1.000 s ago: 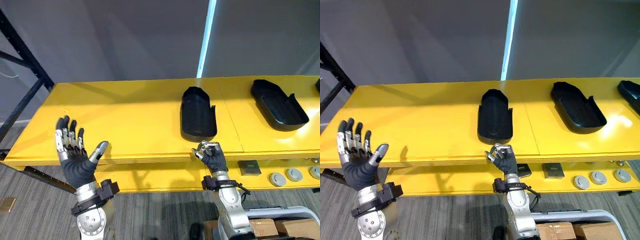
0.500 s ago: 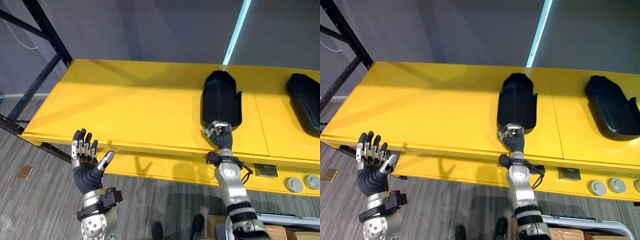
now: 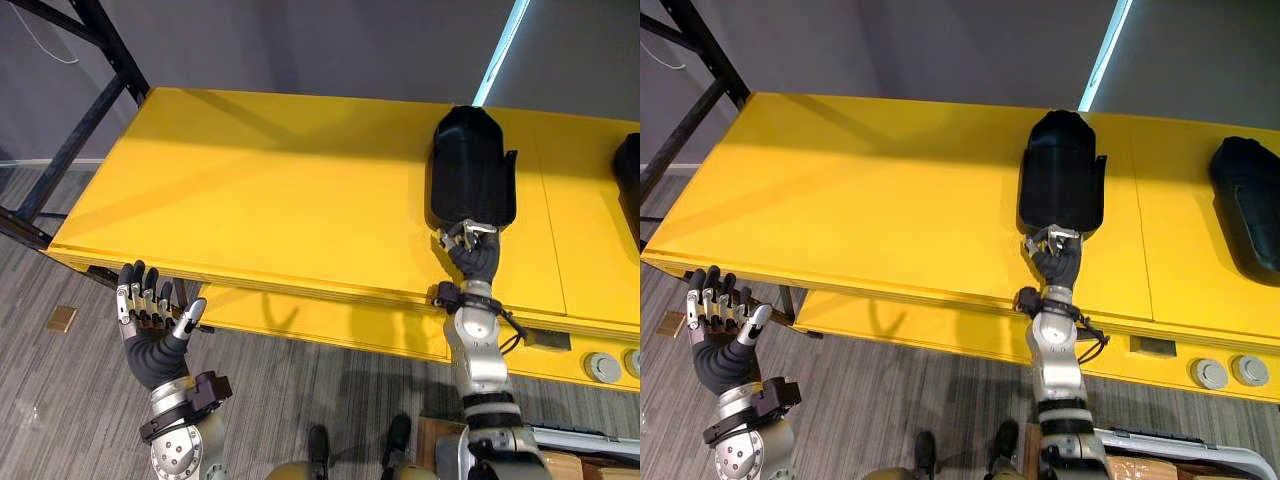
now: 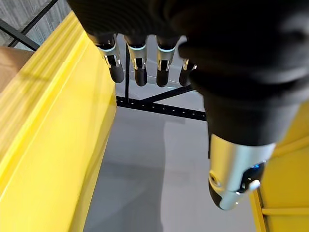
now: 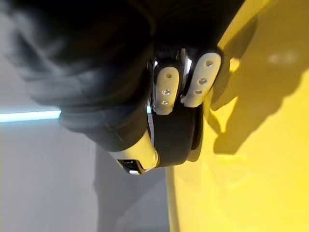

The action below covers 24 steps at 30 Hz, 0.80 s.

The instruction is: Walk over and take plastic housings, then place them on the shelf

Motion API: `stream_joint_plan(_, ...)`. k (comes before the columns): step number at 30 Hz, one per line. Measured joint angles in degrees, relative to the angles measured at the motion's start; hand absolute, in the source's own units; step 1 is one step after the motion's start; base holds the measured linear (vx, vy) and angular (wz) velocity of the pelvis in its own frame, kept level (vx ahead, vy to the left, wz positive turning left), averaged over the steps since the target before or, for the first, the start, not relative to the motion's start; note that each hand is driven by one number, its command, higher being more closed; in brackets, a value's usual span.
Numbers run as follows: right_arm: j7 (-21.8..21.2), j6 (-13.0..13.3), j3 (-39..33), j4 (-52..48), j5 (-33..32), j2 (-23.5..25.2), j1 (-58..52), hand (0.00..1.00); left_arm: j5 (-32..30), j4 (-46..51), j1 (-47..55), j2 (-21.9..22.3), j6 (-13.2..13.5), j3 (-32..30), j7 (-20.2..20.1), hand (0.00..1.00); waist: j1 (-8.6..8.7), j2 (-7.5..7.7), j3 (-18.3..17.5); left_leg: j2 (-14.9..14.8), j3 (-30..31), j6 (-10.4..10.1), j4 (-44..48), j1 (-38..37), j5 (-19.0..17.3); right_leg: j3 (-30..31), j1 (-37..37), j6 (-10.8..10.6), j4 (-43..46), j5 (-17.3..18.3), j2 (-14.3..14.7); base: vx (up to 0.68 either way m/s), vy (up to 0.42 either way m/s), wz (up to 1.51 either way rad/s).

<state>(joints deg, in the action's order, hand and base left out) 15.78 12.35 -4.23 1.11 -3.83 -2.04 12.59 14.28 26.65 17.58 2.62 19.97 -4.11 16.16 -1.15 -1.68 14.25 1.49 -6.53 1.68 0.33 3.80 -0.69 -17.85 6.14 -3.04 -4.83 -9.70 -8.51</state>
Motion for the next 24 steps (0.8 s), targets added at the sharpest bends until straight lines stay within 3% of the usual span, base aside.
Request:
stream_joint_plan(4,-3.8,0.4,2.0,-12.9,-0.2,2.1,-9.7,0.0,-1.1,1.2,-1.1,0.1,-0.5,0.3,0.3,0.0,1.5,0.43,0.2,-0.6,-2.5,-0.2,0.2,-1.4,-1.0,2.3,-0.2,0.0,0.0,0.0,0.6,0.01,0.016,-0.36)
stream_joint_plan(7,-7.2,3.0,0.8,-21.6,-1.4,2.7,-16.2,0.0,-2.2,3.8,-2.7,0.0,-0.5,2.3,0.3,0.0,3.6,1.12,0.0,-1.6,-6.3,-0.5,1.6,-2.9,-3.0,6.4,-0.4,0.0,0.0,0.0,1.8,0.0,0.008,-0.63)
stream_joint_plan(13,-8.5,4.1,-8.3,-23.4,-2.6,4.4,-23.6,0.0,-2.2,3.4,-7.8,-0.8,-0.5,7.4,-0.3,0.0,7.0,2.18,-1.6,-3.9,-11.9,-1.7,3.9,-5.9,-6.0,11.4,-1.6,0.5,0.0,0.4,4.5,0.02,-0.022,-0.52)
stream_joint_plan(14,-8.5,4.1,-8.8,-23.4,-2.6,4.4,-24.1,0.0,-2.2,3.2,-8.2,-0.9,-0.5,7.7,-0.3,0.0,7.07,2.19,-1.7,-4.2,-12.5,-1.9,4.3,-6.1,-6.4,12.2,-1.7,0.5,0.0,0.4,4.7,0.03,-0.041,-0.78)
stream_joint_plan(16,-8.5,4.0,-9.3,-23.3,-2.6,4.3,-24.6,0.0,-2.2,1.5,-9.1,-1.1,-0.4,7.3,-0.3,0.0,7.0,2.06,-1.8,-6.7,-15.7,-2.5,12.1,-6.1,-10.8,17.9,-2.3,0.8,0.1,0.3,7.1,0.02,-0.024,-1.16)
stream_joint_plan(17,-8.5,4.0,-8.9,-23.2,-2.6,4.2,-24.3,0.0,-2.2,1.1,-8.9,-1.2,-0.5,6.9,-0.4,0.0,6.58,2.16,-1.9,-7.3,-14.7,-1.9,15.5,-5.5,-11.9,19.9,-2.3,1.0,0.2,0.1,7.6,0.0,-0.016,-1.66)
stream_joint_plan(18,-8.4,4.1,-7.5,-22.3,-2.6,3.5,-23.4,0.0,-2.1,0.8,-8.0,-0.9,-0.5,5.4,-0.3,0.0,5.79,2.08,-2.2,-7.6,-9.4,0.2,22.3,-3.5,-13.7,24.6,-1.8,1.4,0.6,-0.4,8.8,-0.01,0.0,-1.61)
stream_joint_plan(19,-8.4,4.1,-6.6,-21.5,-2.6,2.8,-22.7,0.0,-2.1,0.9,-7.5,-0.7,-0.4,4.7,-0.3,0.0,5.39,1.81,-2.3,-7.3,-5.1,0.9,25.7,-2.3,-14.5,27.1,-1.1,1.3,1.4,-0.3,9.4,-0.03,0.039,-2.19)
stream_joint_plan(20,-8.4,4.2,-5.0,-19.0,-2.7,0.9,-21.1,0.0,-2.1,0.9,-6.7,-0.6,-0.4,3.5,-0.3,0.0,4.46,0.65,-2.8,-6.0,6.0,0.1,32.2,0.1,-16.4,32.1,0.8,0.6,3.7,0.9,11.4,-0.05,0.117,-2.23)
stream_joint_plan(21,-8.4,4.0,-4.1,-17.2,-2.7,-0.7,-21.3,0.0,-2.1,0.6,-6.5,-0.7,-0.4,3.3,-0.2,0.0,3.72,-0.96,-3.6,-4.0,16.6,-3.1,36.3,0.8,-18.3,36.0,2.5,0.2,6.2,1.4,13.8,-0.05,0.216,-2.12)
stream_joint_plan(23,-8.5,3.8,-4.0,-17.2,-3.3,-1.4,-24.5,0.0,-2.3,0.4,-6.8,-0.7,-0.3,3.5,0.0,0.0,4.16,-2.08,-4.3,-1.1,26.1,-6.0,37.2,-1.2,-21.0,39.6,4.7,-0.4,10.8,2.0,16.0,-0.04,0.336,-1.35)
stream_joint_plan(24,-8.7,3.8,-3.8,-18.8,-4.9,-0.7,-28.0,0.0,-2.4,0.3,-7.4,-0.6,-0.3,4.2,0.2,0.0,5.32,-1.72,-4.7,0.5,27.7,-5.2,34.7,-2.9,-22.3,41.0,6.9,-1.6,14.4,3.1,16.4,-0.05,0.33,-0.85)
